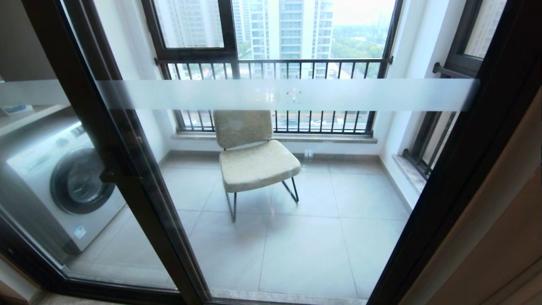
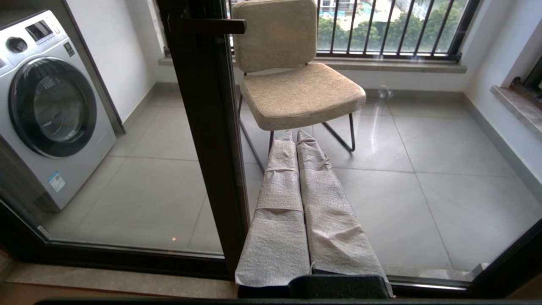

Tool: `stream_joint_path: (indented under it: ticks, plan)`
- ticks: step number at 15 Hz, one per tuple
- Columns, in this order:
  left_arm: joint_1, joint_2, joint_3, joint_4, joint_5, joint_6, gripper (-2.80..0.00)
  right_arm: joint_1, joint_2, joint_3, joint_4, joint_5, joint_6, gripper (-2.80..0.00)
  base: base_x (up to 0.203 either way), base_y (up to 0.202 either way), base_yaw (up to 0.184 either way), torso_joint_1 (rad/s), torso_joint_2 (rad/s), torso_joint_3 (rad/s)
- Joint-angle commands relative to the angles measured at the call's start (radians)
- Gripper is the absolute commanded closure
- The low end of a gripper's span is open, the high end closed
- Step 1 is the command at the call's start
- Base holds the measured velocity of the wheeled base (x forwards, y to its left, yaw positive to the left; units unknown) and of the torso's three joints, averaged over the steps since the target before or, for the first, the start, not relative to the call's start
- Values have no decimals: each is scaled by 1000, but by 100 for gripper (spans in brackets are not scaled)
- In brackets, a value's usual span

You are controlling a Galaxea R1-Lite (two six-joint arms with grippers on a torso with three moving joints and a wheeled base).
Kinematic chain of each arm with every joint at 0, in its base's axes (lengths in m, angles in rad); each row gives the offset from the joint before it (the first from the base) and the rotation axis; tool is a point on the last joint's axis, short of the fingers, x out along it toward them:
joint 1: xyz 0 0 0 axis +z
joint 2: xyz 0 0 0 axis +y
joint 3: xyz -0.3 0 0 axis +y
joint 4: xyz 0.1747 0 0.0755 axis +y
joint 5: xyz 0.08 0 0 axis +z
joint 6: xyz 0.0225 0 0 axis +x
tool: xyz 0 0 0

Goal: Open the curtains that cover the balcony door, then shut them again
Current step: Pull the inner curtains open on both sides

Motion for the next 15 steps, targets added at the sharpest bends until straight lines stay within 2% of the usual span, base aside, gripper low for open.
stream_joint_path:
  ticks: [1, 7, 11, 15]
  plan:
    - [1, 0, 0, 0, 0, -1, 0, 5, -39, 5, -7, 59, -2, 0, 0, 0, 0, 0, 0, 0]
    - [0, 0, 0, 0, 0, -1, 0, 62, -192, 106, -6, 259, -3, 0, 0, 0, 0, 0, 0, 0]
    - [0, 0, 0, 0, 0, -1, 0, 201, -323, 218, -6, 275, 34, 0, 0, 0, 0, 0, 0, 0]
    - [0, 0, 0, 0, 0, -1, 0, 242, -388, 294, -6, 292, 38, 0, 0, 0, 0, 0, 0, 0]
